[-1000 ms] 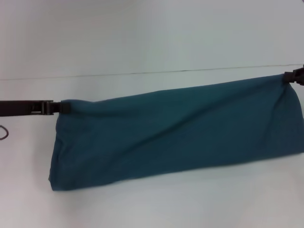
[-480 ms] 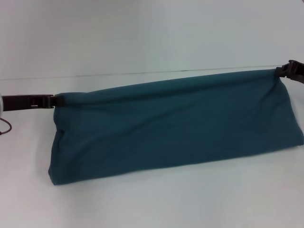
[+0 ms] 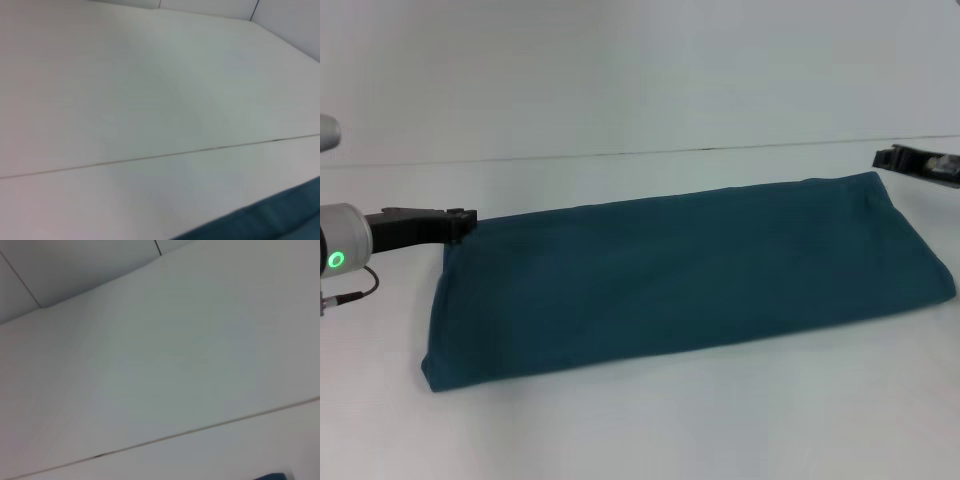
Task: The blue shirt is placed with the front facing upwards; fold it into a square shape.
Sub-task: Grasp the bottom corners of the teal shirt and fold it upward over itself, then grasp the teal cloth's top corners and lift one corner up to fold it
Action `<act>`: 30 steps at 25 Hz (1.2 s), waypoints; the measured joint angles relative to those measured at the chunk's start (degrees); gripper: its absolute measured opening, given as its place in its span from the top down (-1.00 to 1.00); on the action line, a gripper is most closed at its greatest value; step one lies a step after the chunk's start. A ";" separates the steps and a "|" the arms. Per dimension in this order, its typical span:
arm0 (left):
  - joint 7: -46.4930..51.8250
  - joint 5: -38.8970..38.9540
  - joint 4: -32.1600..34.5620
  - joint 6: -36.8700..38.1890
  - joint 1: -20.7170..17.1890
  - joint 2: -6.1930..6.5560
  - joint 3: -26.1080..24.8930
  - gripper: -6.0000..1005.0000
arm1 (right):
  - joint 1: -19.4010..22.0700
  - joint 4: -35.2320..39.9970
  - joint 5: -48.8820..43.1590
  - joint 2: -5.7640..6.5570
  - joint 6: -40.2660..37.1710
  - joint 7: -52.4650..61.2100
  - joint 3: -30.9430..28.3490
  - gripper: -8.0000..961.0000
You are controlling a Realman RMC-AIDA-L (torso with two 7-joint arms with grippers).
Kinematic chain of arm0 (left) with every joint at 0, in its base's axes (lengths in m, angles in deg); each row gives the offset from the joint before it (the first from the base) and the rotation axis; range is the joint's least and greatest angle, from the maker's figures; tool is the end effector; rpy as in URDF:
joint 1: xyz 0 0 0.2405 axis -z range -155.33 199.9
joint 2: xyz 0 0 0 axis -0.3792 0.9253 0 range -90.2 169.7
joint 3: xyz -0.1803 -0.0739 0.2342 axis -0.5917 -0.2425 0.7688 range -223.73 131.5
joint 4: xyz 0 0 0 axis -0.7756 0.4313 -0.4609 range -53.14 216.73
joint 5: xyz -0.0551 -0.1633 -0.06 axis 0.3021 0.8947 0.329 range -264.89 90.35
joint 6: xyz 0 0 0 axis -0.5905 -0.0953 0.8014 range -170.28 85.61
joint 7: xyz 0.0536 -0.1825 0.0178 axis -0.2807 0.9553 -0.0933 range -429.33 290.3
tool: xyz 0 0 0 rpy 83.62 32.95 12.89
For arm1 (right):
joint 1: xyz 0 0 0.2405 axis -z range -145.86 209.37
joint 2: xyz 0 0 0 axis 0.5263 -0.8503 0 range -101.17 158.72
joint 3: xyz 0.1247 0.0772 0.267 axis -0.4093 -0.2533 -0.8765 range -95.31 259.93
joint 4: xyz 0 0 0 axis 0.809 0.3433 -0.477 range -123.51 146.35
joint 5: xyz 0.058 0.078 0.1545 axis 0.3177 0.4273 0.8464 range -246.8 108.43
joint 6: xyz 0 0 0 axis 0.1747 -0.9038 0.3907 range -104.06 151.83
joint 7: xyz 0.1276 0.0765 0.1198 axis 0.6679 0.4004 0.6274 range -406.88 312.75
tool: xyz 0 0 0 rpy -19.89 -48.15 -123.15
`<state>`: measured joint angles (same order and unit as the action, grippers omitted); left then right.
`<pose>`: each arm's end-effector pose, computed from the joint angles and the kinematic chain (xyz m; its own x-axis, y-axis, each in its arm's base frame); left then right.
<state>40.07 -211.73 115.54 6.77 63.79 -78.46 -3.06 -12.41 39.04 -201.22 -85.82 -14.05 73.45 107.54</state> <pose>-0.2934 0.4696 -0.0512 0.6193 0.6069 0.4982 0.7827 -0.4271 -0.4528 0.3466 0.4971 0.0116 0.3314 -0.5945 -0.7326 -0.9139 -0.0095 -0.4058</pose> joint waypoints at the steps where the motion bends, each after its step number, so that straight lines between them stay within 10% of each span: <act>1: -1.03 0.00 0.07 -1.48 -0.04 -0.64 0.01 0.70 | -0.08 0.07 0.44 -0.71 1.24 -1.76 0.01 0.78; 12: 7.22 -0.23 16.71 7.52 -6.78 -3.37 0.73 0.14 | 4.17 7.13 19.73 -4.80 -7.72 -25.39 0.14 0.10; 21: 26.50 -14.22 25.80 18.25 -9.95 -4.29 4.92 -0.30 | 8.87 6.87 25.28 -4.86 -14.44 -29.58 0.19 -0.49; 30: 34.70 -24.38 26.69 18.35 -8.82 -5.38 7.00 -0.59 | 10.13 6.57 25.07 -4.92 -15.06 -29.64 0.80 -0.49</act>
<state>74.77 -236.11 142.23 25.13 54.97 -83.84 3.94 -2.28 45.61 -176.14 -90.74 -29.11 43.80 108.34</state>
